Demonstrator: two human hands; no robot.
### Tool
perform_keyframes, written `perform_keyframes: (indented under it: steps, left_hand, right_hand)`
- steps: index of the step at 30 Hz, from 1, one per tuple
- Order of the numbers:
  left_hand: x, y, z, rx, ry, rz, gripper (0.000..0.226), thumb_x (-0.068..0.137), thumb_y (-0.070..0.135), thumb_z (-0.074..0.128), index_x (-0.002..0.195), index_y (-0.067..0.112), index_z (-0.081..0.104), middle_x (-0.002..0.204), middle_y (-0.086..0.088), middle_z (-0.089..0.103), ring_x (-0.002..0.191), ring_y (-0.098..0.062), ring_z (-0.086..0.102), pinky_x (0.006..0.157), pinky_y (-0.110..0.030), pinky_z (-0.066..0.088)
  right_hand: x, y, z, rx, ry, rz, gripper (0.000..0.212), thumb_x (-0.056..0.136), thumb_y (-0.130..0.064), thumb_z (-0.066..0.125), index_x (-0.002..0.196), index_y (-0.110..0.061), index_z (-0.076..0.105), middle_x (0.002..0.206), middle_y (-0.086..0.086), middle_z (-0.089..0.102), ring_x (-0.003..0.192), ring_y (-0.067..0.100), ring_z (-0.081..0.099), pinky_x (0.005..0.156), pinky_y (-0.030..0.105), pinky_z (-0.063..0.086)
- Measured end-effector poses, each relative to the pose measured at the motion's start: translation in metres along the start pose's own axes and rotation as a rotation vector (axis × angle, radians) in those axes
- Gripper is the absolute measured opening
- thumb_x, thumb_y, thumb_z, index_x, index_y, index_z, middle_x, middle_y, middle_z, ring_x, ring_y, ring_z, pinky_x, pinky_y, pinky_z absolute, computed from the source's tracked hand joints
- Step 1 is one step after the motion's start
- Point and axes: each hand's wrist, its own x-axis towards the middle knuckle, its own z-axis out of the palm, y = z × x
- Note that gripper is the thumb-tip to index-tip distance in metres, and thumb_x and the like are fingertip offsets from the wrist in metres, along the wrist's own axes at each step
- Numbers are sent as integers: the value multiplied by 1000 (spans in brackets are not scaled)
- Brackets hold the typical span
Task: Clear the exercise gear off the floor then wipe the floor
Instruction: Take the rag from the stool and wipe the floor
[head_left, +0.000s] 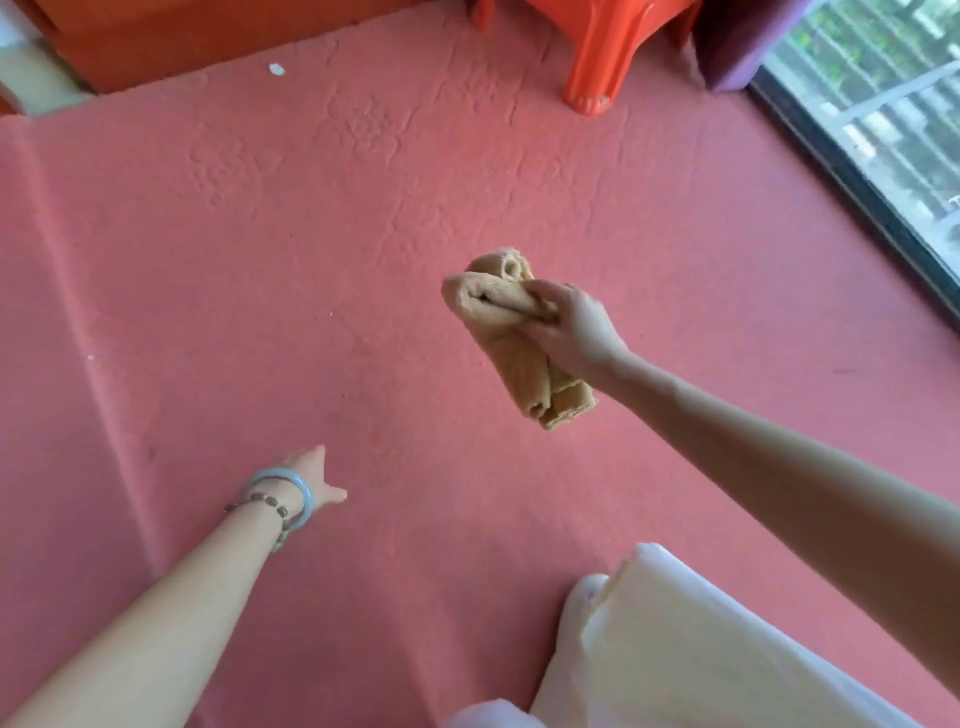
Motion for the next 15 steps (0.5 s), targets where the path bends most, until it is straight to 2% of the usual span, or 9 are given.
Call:
perform_keyframes:
  steps: [1,2,3,4,6,8,11,13,15]
  left_hand:
    - [-13,24,-26,-120,66,33,41,85,36,64,117,11,58,122,-13,62,108,-25,59,88,-30,45]
    - [-31,45,-51,-223,132,90,18,85,32,64,91,15,67,92,-7,72,81,-20,64,71,-27,46]
    - [-53,66,-74,-313,181,138,19,85,30,65,72,16,67,67,-1,69,59,-14,59,59,-25,42]
    - [-80,88,-101,-396,198,186,25,85,30,66,64,17,65,51,4,61,47,-9,51,53,-23,39]
    - [-139,129,-154,-584,201,283,33,87,33,63,60,14,66,39,4,50,39,-6,45,53,-20,37]
    - [-197,162,-206,-795,263,363,41,92,30,56,56,10,63,38,0,47,42,-7,48,56,-21,41]
    - [-287,204,-281,-1079,270,473,28,92,19,57,65,15,64,53,0,58,56,-10,57,62,-16,46]
    - [-342,229,-327,-1136,106,537,14,85,32,67,81,19,69,78,0,71,80,-13,67,78,-22,51]
    - [-388,247,-368,-1092,-20,589,45,71,55,71,99,20,68,102,1,72,101,-12,65,88,-26,52]
  right_hand:
    - [-5,-17,-28,36,-1,-40,41,80,-18,61,122,-18,59,107,12,64,101,27,58,80,25,38]
    - [-11,-33,-55,68,-3,-67,42,81,-16,62,122,-18,58,107,7,65,101,24,58,80,26,40]
    - [-18,-47,-81,106,-6,-73,42,81,-15,62,122,-20,58,105,2,64,98,19,57,79,24,40]
    - [-27,-61,-110,143,-5,-64,42,81,-15,62,122,-21,57,103,-4,63,95,14,57,76,20,39]
    - [-45,-91,-165,217,13,-33,42,81,-15,63,121,-25,57,100,-10,62,92,8,56,71,13,38]
    - [-62,-121,-215,281,31,2,43,80,-14,63,120,-28,57,100,-10,63,89,6,57,67,5,40]
    - [-86,-173,-283,386,61,46,42,79,-12,63,117,-30,57,93,-12,63,78,-1,56,66,2,40]
    - [-102,-210,-324,476,74,62,44,80,-10,64,118,-31,55,93,-19,62,79,-6,57,71,9,42]
    - [-117,-247,-361,563,45,59,47,80,-9,64,119,-33,52,98,-18,63,86,-6,59,79,16,46]
